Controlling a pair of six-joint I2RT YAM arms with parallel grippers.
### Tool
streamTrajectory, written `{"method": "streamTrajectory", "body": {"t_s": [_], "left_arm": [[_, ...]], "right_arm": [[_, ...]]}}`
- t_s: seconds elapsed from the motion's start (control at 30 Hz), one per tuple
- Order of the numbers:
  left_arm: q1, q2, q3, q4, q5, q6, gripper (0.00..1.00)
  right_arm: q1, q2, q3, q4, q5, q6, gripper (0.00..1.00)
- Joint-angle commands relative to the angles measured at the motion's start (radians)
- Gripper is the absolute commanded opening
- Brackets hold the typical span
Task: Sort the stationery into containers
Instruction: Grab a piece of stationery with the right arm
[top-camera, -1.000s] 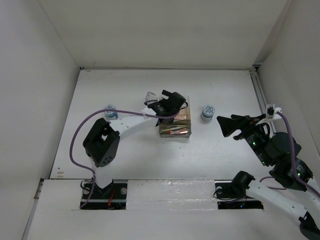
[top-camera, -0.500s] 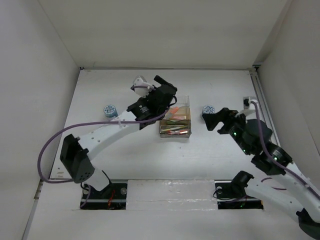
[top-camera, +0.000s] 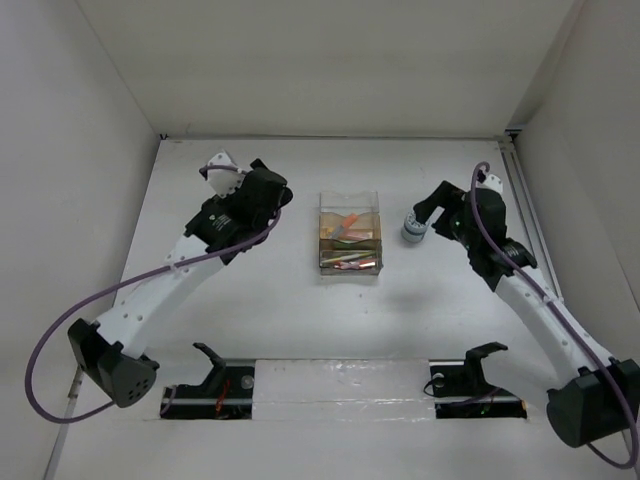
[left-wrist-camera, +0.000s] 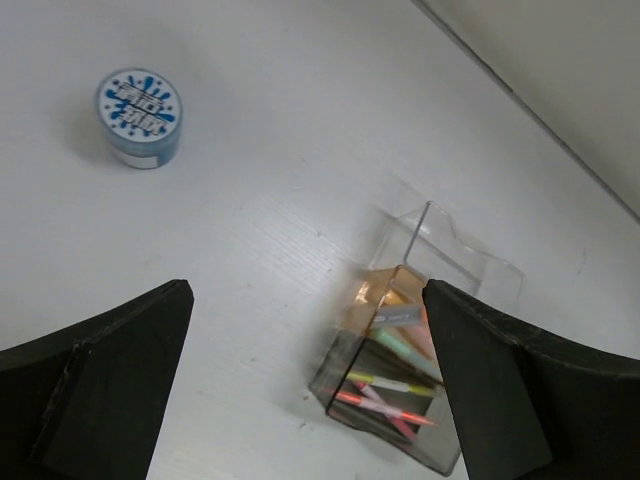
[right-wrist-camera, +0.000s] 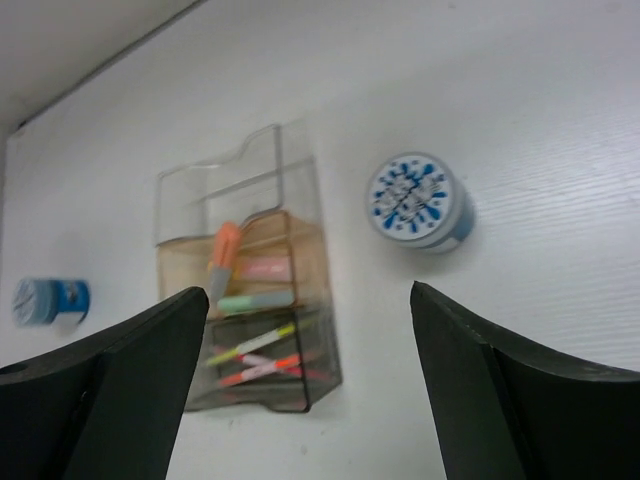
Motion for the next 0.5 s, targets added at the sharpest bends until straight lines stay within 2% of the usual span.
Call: {"method": "streamTrajectory", "body": {"t_s": [0.0,0.07,0.13,0.17,0.2,0.3,0.4,0.47], "left_arm": [[0.008,-0.096,0.021,-0.179,-0.027,0.076,1.00],[0.056,-0.133,-0.038,-0.179,-0.015,0.128,1.00],[0.149,-0.197,-0.093,-0.129,0.034,0.190,1.00],[0.180,-0.232,-0.150,-0.096,0.070,0.274,1.00],[0.250,-0.248,-0.179,-0.037,0.171,0.315,1.00],[0.364,-0.271,-0.279,0.037,0.320,0.412,1.00],[0.381,-0.300,-0.354,0.092,0.351,0.423,1.00],[0.381,-0.309,-0.344,0.093,0.364,0.434,1.00]], "right_arm": [[-0.045,0.066,-0.004,0.046,0.045,0.035,0.89],[-0.045,0.118,-0.005,0.046,0.071,0.047,0.89],[-0.054,0.158,-0.005,0.055,0.091,0.047,0.91],[-0.054,0.205,0.006,0.055,0.091,0.036,0.92],[-0.054,0.230,0.006,0.055,0.106,0.025,0.92],[-0.065,0.328,0.040,0.044,0.164,0.025,0.93],[-0.077,0.394,0.061,0.035,0.174,-0.002,0.94],[-0.077,0.428,0.106,0.035,0.149,-0.044,0.94]]}}
